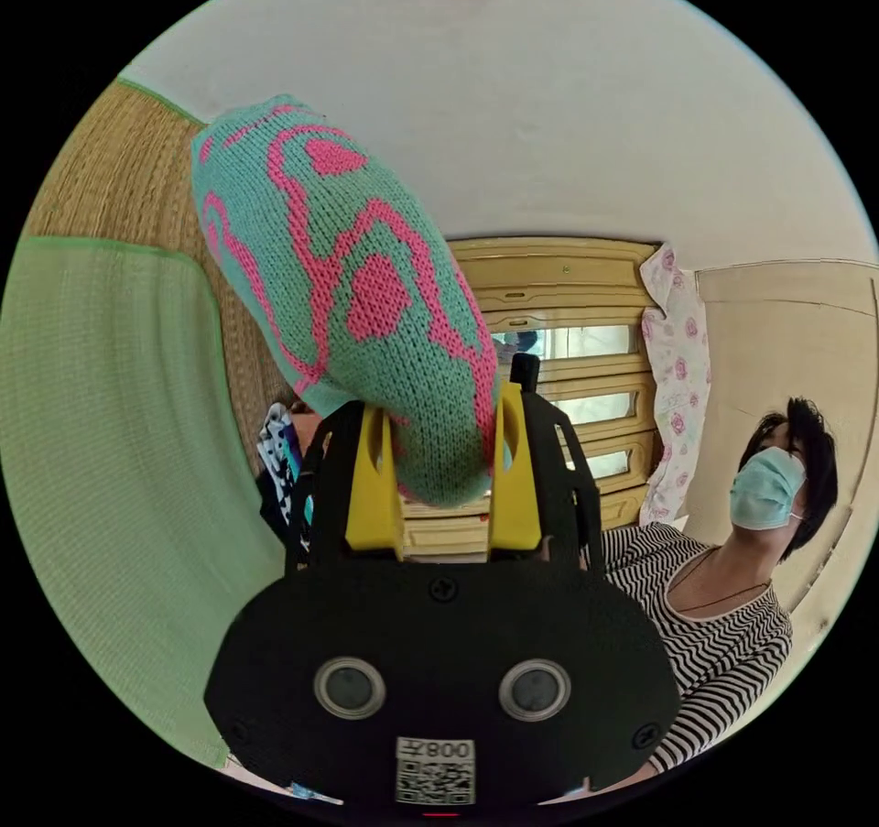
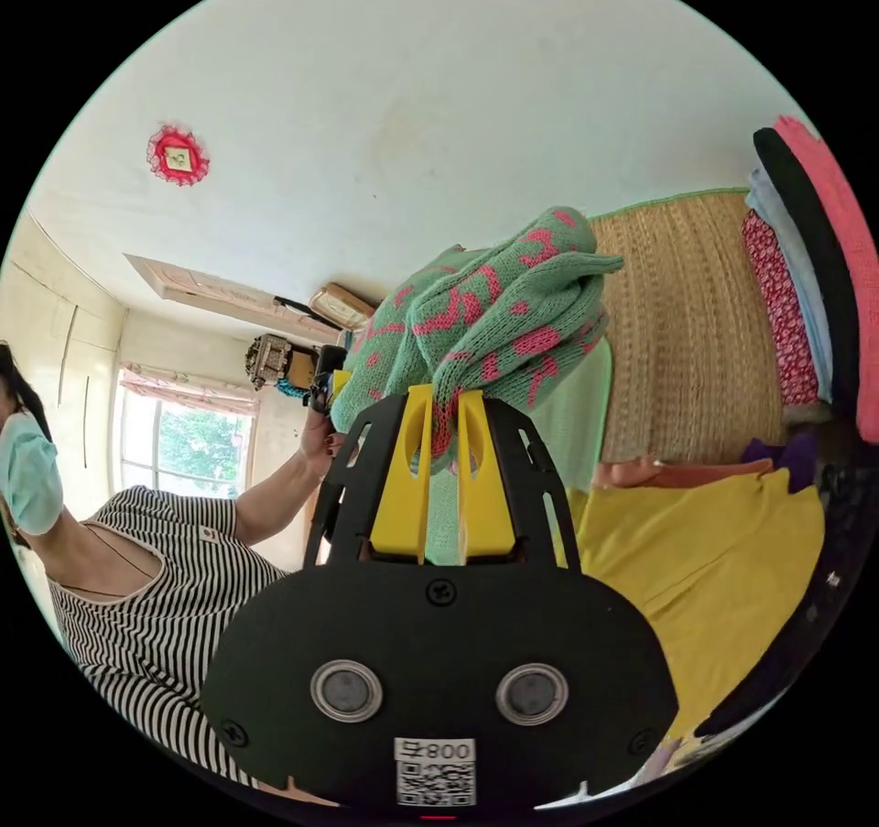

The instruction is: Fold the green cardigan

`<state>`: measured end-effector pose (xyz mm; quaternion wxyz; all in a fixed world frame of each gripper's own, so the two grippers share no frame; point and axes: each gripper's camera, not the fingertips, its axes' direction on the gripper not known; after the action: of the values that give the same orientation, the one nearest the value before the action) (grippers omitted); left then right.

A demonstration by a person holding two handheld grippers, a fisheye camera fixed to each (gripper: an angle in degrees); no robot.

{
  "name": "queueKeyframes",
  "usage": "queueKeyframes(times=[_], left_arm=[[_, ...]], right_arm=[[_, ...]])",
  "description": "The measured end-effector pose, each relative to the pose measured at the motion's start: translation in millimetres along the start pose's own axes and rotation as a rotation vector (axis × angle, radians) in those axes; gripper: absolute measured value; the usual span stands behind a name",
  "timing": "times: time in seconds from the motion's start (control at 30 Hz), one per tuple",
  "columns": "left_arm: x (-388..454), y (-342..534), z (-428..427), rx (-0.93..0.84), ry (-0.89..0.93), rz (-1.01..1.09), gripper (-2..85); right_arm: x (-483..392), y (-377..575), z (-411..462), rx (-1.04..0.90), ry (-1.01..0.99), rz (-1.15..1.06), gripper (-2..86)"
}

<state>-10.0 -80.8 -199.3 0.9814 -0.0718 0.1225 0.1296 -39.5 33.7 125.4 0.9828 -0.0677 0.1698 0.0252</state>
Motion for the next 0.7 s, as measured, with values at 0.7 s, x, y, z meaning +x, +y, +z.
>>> queueKeyframes(times=[0.7], left_arm=[[-193, -70, 242, -0.109, -0.381, -0.28, 15.1]], right_arm=[[166, -98, -36, -0.175, 0.516, 0.174, 0.5]])
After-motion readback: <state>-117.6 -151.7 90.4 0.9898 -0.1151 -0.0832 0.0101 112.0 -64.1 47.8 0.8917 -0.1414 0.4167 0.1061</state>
